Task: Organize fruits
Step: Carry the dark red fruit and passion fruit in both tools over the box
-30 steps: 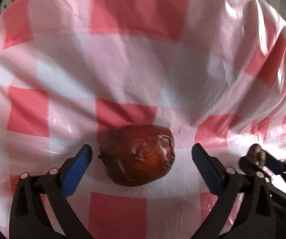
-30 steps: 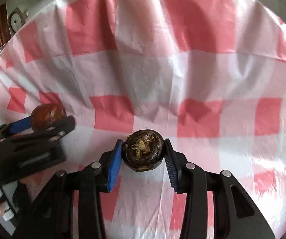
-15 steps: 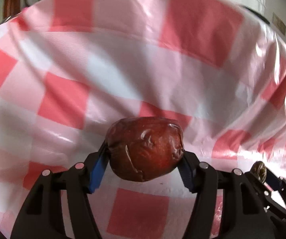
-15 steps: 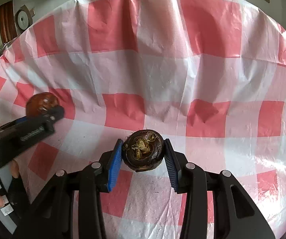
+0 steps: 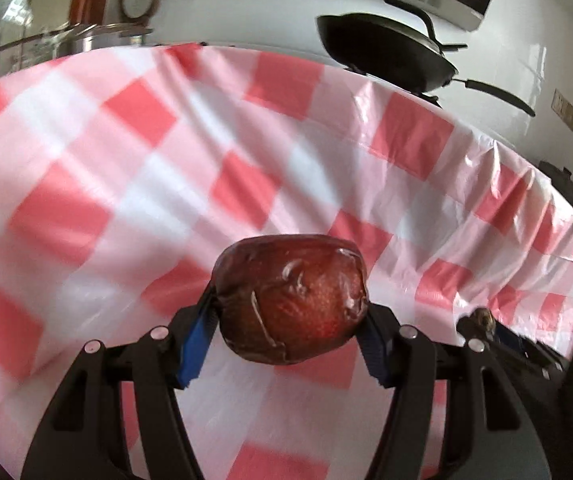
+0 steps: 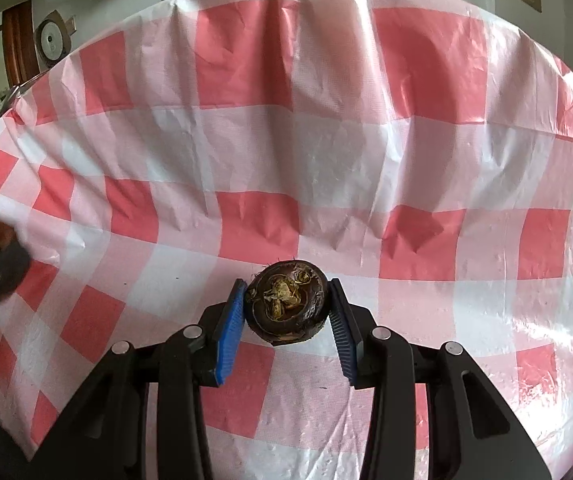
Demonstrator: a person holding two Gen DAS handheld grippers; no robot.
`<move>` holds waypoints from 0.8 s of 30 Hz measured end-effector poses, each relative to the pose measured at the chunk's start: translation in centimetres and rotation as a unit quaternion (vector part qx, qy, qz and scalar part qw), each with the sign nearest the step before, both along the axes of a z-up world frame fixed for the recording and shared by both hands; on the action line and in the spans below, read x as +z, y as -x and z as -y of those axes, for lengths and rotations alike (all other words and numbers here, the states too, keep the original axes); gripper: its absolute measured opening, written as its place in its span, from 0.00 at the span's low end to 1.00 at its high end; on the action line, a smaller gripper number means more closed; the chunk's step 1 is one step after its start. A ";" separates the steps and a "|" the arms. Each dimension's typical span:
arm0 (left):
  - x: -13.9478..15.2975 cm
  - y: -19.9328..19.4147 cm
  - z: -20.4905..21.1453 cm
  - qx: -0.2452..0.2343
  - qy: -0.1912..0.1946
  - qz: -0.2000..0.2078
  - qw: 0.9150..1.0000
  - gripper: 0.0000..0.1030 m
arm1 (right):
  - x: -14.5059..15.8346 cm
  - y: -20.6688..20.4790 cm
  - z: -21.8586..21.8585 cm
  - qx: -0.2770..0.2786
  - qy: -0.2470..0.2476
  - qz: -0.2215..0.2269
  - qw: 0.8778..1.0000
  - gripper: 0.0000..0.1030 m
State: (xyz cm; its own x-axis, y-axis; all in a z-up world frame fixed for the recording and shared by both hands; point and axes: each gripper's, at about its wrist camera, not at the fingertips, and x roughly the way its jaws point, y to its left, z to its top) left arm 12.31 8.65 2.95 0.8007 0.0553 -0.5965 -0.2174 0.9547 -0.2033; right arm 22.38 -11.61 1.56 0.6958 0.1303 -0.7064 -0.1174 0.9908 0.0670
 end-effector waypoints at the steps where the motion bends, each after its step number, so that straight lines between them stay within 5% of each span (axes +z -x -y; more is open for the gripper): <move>1: 0.3 0.9 -0.8 0.002 0.004 -0.001 1.000 0.61 | -0.1 -0.1 -0.2 0.004 -0.002 0.000 1.000 0.39; 6: 0.9 6.4 -3.0 0.019 0.002 0.004 1.000 0.61 | 2.1 3.1 -2.6 0.040 0.009 0.027 0.999 0.39; 24: 1.8 25.0 -6.7 0.041 -0.023 0.018 0.999 0.61 | 5.2 26.1 -11.0 0.181 0.073 0.077 0.978 0.39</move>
State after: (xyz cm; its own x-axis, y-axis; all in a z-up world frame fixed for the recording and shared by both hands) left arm -12.70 15.39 4.71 0.8137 0.1477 -0.5621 -0.2879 0.9426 -0.1691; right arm -3.76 -0.63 6.74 0.7226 0.2922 -0.6265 -0.4591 0.8804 -0.1190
